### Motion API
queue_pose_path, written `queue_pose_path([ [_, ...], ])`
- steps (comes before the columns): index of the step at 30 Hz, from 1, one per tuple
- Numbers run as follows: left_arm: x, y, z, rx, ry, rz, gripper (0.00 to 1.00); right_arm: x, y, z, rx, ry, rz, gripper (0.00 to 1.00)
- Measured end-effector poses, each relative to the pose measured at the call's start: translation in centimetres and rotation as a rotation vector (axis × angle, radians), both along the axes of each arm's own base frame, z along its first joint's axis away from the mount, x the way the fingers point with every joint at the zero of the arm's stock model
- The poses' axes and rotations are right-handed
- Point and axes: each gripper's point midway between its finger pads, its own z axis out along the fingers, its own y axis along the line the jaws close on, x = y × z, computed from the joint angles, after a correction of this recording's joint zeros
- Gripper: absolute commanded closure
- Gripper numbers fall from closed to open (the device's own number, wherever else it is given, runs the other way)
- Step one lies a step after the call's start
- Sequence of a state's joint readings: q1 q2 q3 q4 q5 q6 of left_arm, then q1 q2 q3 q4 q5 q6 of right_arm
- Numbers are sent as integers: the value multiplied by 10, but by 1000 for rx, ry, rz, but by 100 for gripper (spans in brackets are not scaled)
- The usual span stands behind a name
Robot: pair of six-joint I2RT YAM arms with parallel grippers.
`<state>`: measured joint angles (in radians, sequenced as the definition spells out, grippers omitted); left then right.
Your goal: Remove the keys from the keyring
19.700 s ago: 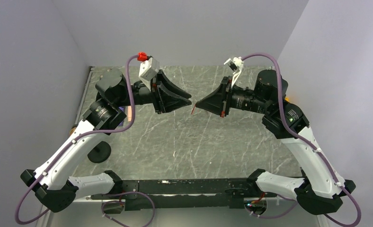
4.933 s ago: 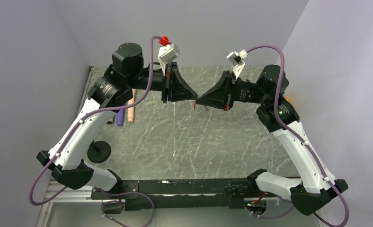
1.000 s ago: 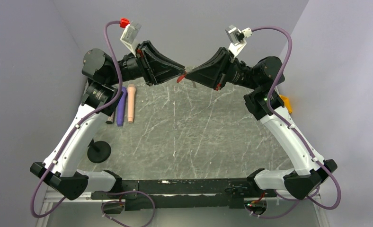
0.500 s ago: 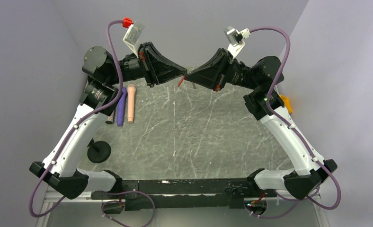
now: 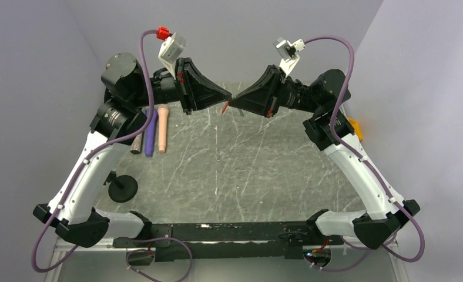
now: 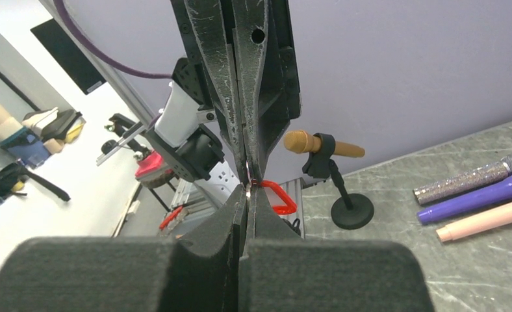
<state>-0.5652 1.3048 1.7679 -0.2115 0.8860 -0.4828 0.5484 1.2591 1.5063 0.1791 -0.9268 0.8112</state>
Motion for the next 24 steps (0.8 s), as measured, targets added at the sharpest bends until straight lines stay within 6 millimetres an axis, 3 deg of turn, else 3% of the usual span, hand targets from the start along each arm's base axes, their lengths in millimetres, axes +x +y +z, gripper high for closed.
queue_pose_path([
  [14, -6, -2, -30, 124, -44, 21, 100, -6, 0, -30, -91, 54, 28, 100],
  [24, -10, -3, -42, 165, -45, 9, 100, -10, -1, -42, -125, 68, 39, 100],
])
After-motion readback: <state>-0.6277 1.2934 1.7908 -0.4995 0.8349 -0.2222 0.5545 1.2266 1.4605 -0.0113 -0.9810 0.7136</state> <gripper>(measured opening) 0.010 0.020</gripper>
